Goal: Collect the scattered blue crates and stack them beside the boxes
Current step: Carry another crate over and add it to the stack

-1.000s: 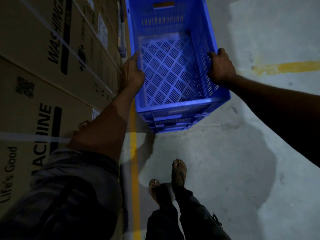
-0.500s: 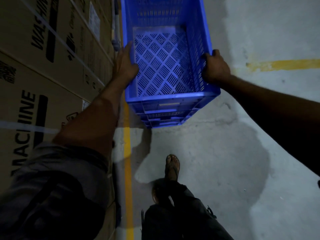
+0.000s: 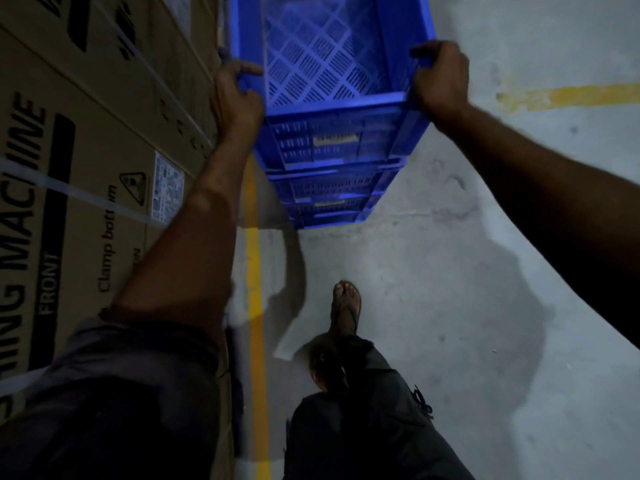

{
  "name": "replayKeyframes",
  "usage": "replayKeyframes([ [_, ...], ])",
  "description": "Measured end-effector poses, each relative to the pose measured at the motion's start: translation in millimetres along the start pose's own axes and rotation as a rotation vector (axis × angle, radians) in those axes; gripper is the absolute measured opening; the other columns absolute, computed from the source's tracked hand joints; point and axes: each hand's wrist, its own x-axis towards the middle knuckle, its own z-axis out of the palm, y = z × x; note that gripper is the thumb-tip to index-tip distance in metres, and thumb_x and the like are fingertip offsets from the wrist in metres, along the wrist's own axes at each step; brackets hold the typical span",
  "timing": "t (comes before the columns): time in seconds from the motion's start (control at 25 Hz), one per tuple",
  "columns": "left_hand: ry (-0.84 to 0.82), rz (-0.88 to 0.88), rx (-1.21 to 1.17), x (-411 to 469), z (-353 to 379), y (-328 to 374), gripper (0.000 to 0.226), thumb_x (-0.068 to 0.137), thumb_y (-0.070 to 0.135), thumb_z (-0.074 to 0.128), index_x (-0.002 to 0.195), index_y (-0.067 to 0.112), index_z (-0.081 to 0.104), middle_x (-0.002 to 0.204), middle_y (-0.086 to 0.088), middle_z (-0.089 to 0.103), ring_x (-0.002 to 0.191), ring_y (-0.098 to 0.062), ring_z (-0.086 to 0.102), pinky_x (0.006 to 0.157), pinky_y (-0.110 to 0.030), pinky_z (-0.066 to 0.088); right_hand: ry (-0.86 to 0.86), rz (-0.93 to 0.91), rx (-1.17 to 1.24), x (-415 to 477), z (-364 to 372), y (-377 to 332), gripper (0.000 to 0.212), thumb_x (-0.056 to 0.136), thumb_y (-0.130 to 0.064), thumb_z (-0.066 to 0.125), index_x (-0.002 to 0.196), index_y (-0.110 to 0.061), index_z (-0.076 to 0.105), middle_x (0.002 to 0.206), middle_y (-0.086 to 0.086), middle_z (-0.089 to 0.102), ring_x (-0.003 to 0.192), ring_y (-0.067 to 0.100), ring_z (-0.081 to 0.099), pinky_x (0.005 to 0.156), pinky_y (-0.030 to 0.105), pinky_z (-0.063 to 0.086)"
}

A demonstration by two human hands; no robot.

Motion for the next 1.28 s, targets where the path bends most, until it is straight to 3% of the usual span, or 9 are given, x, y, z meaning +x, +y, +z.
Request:
replayKeyframes([
  [0.16,-0.036,0.067,0.007,-12.2,5.3,-14.0,0.043,0.076,-0.015,0.035,0.088,0.022,0.053,0.087,0.005,0.056,0.07,0.004,0.048,0.062,0.002,0.032,-0.012,-0.011,-0.013,-11.0,12.6,18.1,0.053,0.08,-0.006,0.046,0.128,-0.02,0.062,0.137,0.004,0.059,0.127,0.02,0.054,0.105,0.032,0.045],
  [0.32,-0.094,0.07,-0.01,-16.9,11.2,-17.9,0.038,0.081,-0.017,0.036,0.093,0.015,0.053,0.077,0.013,0.048,0.054,0.016,0.048,0.05,-0.006,0.034,-0.043,-0.044,-0.081,-7.2,6.9,26.4,0.053,0.084,-0.007,0.045,0.133,-0.019,0.058,0.143,0.007,0.052,0.13,0.022,0.052,0.106,0.031,0.045],
  [0.48,-0.151,0.089,-0.041,-18.0,9.8,-22.4,0.039,0.087,-0.016,0.036,0.087,0.021,0.05,0.083,0.009,0.05,0.049,0.0,0.042,0.047,-0.014,0.029,-0.063,-0.109,-0.171,-9.6,5.9,28.5,0.049,0.088,-0.008,0.042,0.131,-0.017,0.062,0.141,0.01,0.054,0.127,0.024,0.054,0.098,0.03,0.047],
  [0.56,-0.193,0.094,0.026,-17.9,7.9,-17.8,0.04,0.09,-0.012,0.037,0.083,0.026,0.047,0.091,0.007,0.054,0.06,-0.002,0.04,0.058,-0.027,0.032,-0.069,-0.155,-0.354,-11.9,6.8,23.4,0.042,0.091,-0.018,0.043,0.127,-0.017,0.064,0.14,0.014,0.054,0.128,0.032,0.051,0.101,0.041,0.045],
  [0.68,-0.113,0.257,0.522,-22.2,-4.9,-11.1,0.024,0.104,0.032,0.039,0.105,0.022,0.061,0.145,-0.008,0.047,0.117,-0.02,0.051,0.087,-0.036,0.035,0.016,-0.354,-0.554,-25.0,0.0,14.4,0.043,0.096,-0.041,0.039,0.121,-0.016,0.064,0.138,0.015,0.051,0.129,0.038,0.043,0.1,0.049,0.038],
  [0.8,-0.332,0.563,0.749,-32.7,-18.6,-22.1,0.057,0.098,0.063,0.037,0.108,0.015,0.066,0.135,-0.007,0.057,0.136,-0.025,0.043,0.107,-0.042,0.03,-0.222,-0.622,-0.559,-52.1,10.7,17.0,0.061,0.094,-0.067,0.035,0.104,-0.011,0.059,0.106,0.018,0.06,0.106,0.037,0.054,0.088,0.045,0.039],
  [1.0,-0.385,0.473,0.691,-32.3,-17.8,-38.9,0.046,0.092,0.056,0.056,0.1,0.011,0.06,0.129,-0.015,0.056,0.136,-0.027,0.041,0.089,-0.046,0.048,-0.28,-0.63,-0.696,-48.7,22.5,22.2,0.047,0.097,-0.044,0.05,0.127,-0.009,0.044,0.126,0.02,0.05,0.114,0.038,0.048,0.098,0.051,0.033],
  [1.16,-0.406,0.427,0.779,-40.6,-16.9,-22.5,0.037,0.096,0.047,0.056,0.098,0.01,0.056,0.127,-0.014,0.058,0.141,-0.029,0.033,0.098,-0.053,0.038,-0.289,-0.656,-0.719,-50.8,21.3,18.2,0.041,0.097,-0.035,0.051,0.127,-0.008,0.044,0.127,0.021,0.049,0.114,0.039,0.048,0.099,0.051,0.033],
  [1.28,-0.511,0.356,0.954,-52.1,-25.1,9.2,0.039,0.099,0.041,0.055,0.124,0.01,0.055,0.141,-0.014,0.05,0.145,-0.029,0.028,0.107,-0.058,0.029,-0.479,-0.558,-0.754,-52.4,0.4,2.8,0.048,0.094,-0.035,0.055,0.134,-0.011,0.042,0.134,0.022,0.048,0.121,0.041,0.047,0.102,0.051,0.033],
])
